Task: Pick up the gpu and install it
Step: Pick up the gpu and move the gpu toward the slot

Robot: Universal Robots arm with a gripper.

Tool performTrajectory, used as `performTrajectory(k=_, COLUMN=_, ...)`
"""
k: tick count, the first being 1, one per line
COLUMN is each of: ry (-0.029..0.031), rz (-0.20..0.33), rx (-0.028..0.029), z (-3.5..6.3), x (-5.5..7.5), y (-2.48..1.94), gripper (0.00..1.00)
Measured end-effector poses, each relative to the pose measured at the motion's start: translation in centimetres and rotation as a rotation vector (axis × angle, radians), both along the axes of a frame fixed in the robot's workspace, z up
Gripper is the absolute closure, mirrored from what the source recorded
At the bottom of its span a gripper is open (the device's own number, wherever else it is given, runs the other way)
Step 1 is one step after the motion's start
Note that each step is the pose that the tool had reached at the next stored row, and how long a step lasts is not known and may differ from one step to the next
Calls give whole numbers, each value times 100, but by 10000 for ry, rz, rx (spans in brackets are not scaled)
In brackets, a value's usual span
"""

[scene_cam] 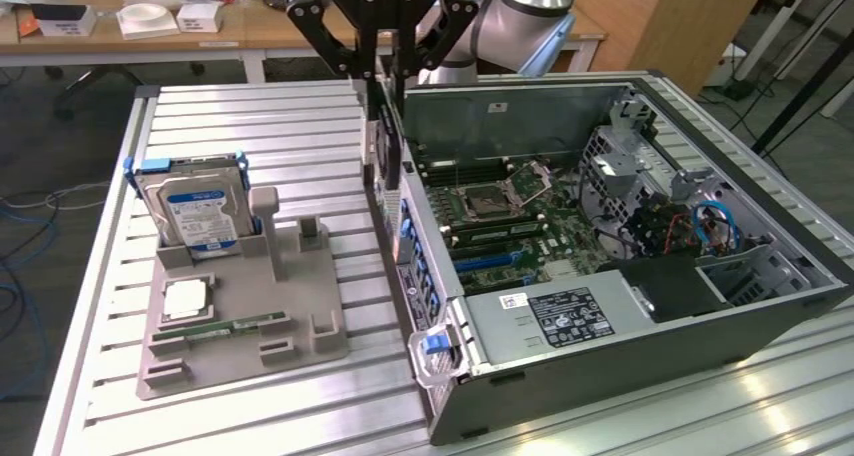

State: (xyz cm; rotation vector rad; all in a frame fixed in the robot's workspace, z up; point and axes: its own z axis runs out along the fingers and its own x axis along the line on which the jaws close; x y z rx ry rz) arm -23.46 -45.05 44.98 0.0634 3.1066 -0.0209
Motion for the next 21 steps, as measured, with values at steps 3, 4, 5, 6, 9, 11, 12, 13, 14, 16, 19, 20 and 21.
performTrajectory(k=3, ry=0, rz=0, rx=0, z=0, x=45, y=0, gripper=74)
performTrajectory(k=4, ry=0, rz=1, rx=0, z=0, x=61, y=0, gripper=74)
performTrajectory(k=5, ry=0, rz=1, rx=0, z=0, x=77, y=0, gripper=74)
performTrajectory(k=6, ry=0, rz=1, rx=0, z=0, x=92, y=0, gripper=74)
performTrajectory(k=9, ry=-1, rz=1, rx=1, z=0, x=138, y=0, gripper=74)
performTrajectory(k=11, ry=0, rz=1, rx=0, z=0, x=169, y=0, gripper=74)
performTrajectory(k=12, ry=0, rz=2, rx=0, z=0, x=186, y=0, gripper=74)
performTrajectory(k=13, ry=-1, rz=2, rx=1, z=0, x=202, y=0, gripper=74)
performTrajectory(k=14, ry=-1, rz=2, rx=1, z=-1, x=218, y=0, gripper=74)
performTrajectory(k=16, ry=0, rz=2, rx=0, z=0, x=250, y=0, gripper=74)
performTrajectory(k=19, ry=0, rz=3, rx=0, z=0, x=299, y=0, gripper=74)
performTrajectory(k=20, ry=0, rz=3, rx=0, z=0, x=316, y=0, gripper=74)
performTrajectory(k=21, ry=0, rz=3, rx=0, z=0, x=331, y=0, gripper=74)
